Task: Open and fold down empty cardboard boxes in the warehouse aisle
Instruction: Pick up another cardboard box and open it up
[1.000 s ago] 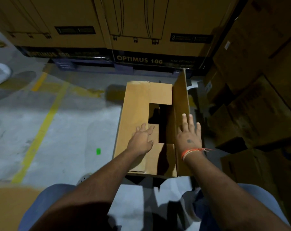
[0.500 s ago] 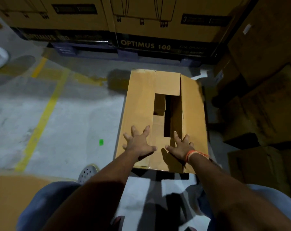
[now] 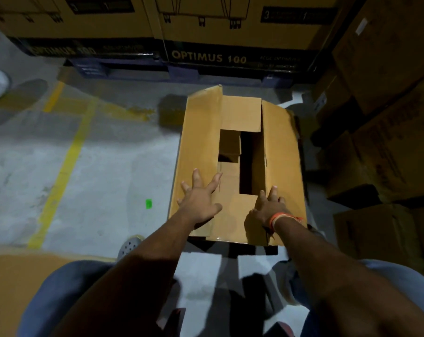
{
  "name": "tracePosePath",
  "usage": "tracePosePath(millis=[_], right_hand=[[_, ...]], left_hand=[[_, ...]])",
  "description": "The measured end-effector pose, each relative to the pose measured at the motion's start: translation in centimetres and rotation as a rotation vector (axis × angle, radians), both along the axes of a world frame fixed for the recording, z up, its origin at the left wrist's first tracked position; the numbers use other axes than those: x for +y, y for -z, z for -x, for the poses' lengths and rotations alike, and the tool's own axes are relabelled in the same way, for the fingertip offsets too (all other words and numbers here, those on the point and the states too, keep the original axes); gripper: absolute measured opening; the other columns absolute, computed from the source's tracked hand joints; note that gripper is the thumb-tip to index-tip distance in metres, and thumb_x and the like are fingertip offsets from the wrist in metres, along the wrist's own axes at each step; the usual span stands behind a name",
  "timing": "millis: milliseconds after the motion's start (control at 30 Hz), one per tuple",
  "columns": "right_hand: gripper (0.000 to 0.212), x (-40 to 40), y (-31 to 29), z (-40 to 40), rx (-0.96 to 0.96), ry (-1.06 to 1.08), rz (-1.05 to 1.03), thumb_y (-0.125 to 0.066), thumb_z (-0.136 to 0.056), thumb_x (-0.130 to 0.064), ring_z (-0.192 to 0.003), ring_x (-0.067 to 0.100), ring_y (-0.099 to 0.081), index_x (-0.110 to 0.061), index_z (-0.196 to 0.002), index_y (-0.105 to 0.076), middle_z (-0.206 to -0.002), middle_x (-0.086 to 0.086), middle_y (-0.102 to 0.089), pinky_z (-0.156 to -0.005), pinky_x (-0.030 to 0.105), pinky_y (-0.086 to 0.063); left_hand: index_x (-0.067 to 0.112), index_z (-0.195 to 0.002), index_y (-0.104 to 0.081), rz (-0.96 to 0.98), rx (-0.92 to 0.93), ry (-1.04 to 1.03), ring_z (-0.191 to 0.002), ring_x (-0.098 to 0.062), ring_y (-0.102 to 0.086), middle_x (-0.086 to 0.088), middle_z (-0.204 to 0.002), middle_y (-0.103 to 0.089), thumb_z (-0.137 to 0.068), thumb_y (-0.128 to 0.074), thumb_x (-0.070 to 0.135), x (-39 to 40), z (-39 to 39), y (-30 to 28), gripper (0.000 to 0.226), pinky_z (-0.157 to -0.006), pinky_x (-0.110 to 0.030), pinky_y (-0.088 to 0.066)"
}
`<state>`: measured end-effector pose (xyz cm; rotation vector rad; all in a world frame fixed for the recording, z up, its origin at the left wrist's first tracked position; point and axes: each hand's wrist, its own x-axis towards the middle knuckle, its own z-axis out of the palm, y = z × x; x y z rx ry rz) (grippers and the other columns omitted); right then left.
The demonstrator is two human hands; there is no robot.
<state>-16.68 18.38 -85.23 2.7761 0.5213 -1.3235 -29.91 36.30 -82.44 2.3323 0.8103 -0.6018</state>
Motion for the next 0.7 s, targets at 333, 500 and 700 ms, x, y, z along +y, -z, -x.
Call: tracePosePath(millis=[333, 500, 700], right_hand=[[0.073, 0.1, -3.8, 1.5, -0.087, -0.242, -0.101, -0.055, -0.095, -0.052, -0.154, 0.036, -0.003, -0.019, -0.156, -0.03, -0.169, 0.008, -0.004, -0.122, 0.055, -0.018], [0.078, -0.5, -4.5, 3.1, -0.09, -0.262, -0.14, -0.056, -0.097, -0.048, -0.154, 0.035, -0.004, -0.021, -0.16, -0.018, -0.169, 0.009, -0.005, -0.123, 0.052, -0.018], [0.084, -1.5, -3.9, 2.9, -0.087, -0.149, -0.107, -0.059, -0.096, -0.046, -0.152, 0.043, 0.003, -0.033, -0.16, -0.007, -0.168, 0.008, 0.008, -0.12, 0.062, -0.021]], left_hand=[[0.034, -0.155, -0.034, -0.151, -0.381, -0.169, -0.126, -0.032, -0.058, -0.003, -0.152, -0.048, -0.091, -0.051, 0.026, 5.4, 6.7, -5.9, 0.068, -0.107, -0.043, -0.047], [0.026, -0.157, -0.022, -0.481, 0.192, -0.173, -0.151, -0.049, -0.004, -0.018, -0.164, 0.023, -0.089, -0.065, 0.012, 6.1, 10.7, -4.3, 0.082, -0.116, -0.056, -0.028], [0.019, -0.162, -0.006, -0.251, 0.243, -0.056, -0.152, -0.047, 0.007, -0.017, -0.169, 0.009, -0.096, -0.057, 0.037, 4.5, 9.8, 0.0, 0.085, -0.124, -0.054, -0.011]])
